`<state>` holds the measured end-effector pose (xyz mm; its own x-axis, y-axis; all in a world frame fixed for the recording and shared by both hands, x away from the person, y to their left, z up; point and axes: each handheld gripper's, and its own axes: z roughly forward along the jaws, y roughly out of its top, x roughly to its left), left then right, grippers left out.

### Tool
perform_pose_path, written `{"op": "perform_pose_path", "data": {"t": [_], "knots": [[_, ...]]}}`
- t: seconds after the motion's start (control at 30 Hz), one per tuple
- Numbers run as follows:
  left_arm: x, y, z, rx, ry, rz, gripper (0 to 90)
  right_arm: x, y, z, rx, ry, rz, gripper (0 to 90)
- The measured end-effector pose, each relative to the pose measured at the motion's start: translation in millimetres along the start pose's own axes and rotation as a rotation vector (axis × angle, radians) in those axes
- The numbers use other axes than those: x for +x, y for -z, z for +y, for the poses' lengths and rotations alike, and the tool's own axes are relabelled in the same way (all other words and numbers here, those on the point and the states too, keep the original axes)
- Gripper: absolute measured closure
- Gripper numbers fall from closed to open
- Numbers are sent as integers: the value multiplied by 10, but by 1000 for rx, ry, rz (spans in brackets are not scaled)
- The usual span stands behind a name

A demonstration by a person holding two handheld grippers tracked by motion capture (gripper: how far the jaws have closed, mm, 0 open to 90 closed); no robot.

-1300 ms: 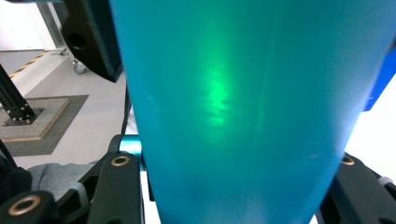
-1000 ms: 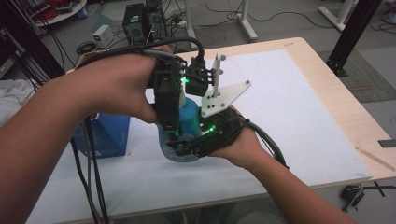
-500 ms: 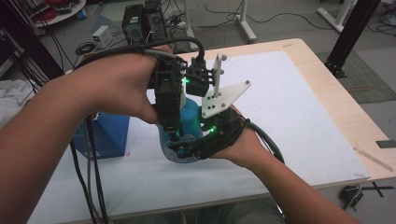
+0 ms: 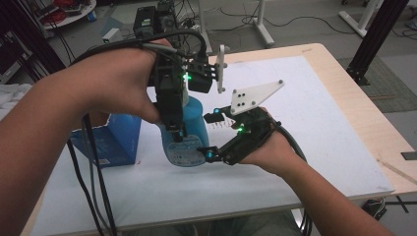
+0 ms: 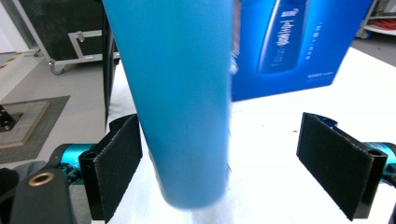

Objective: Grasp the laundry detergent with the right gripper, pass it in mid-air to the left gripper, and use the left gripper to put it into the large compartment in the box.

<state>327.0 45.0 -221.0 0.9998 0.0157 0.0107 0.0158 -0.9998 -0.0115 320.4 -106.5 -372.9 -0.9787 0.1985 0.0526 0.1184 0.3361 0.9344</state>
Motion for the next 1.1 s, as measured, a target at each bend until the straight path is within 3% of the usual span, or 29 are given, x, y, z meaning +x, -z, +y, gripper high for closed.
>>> {"op": "perform_pose_path", "data": {"t": [0.3,0.33,0.53,0.7,0.9,1.03,1.1], "knots": [[46,120,-140,4,41,2,383,-55,147,20,5,-2,-4,83],[51,135,-157,7,51,3,382,-56,155,31,11,0,-1,24],[104,228,-277,16,94,11,383,-45,236,127,49,24,12,12],[157,388,-424,6,162,-5,382,-76,341,213,117,44,26,6],[246,684,-666,-25,299,-15,382,-129,506,309,206,66,31,5],[320,899,-849,-41,431,-6,382,-167,599,379,252,85,21,5],[357,998,-942,-48,518,0,382,-186,641,422,278,91,15,5]]}}
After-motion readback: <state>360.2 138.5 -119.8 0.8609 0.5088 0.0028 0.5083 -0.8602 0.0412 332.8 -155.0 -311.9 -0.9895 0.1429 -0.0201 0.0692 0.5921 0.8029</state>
